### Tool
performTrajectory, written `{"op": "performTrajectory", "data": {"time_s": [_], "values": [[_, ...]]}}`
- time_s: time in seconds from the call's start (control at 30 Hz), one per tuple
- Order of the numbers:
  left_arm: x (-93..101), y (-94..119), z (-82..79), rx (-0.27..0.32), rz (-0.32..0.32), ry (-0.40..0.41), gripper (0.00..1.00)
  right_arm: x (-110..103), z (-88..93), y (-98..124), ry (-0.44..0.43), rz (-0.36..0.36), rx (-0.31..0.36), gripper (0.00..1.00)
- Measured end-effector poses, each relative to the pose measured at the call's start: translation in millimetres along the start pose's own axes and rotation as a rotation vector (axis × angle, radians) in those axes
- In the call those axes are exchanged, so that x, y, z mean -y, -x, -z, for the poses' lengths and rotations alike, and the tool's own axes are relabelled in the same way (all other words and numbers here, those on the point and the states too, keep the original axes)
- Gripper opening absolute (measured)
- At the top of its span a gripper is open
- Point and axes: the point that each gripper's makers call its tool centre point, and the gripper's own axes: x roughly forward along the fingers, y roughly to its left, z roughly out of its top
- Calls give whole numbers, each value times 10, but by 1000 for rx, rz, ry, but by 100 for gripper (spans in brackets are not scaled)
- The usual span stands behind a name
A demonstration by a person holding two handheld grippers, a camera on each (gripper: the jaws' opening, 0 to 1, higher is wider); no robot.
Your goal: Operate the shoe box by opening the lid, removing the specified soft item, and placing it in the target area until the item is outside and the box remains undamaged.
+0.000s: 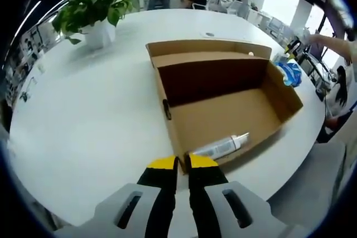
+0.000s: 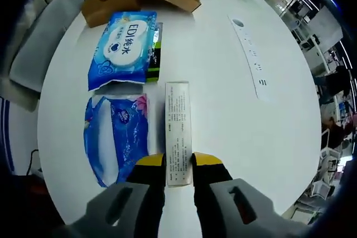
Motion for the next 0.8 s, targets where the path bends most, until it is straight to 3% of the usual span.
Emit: {"op": "performTrajectory", "data": {"time_s": [0.5,0.8], "values": [[-2,-5,-1,-5,1,-9,4,23,12,-32,36,-16,-25,16],[5,-18,-23,-10,-2,-74,5,47,-22,29,5,23,-5,25]]}}
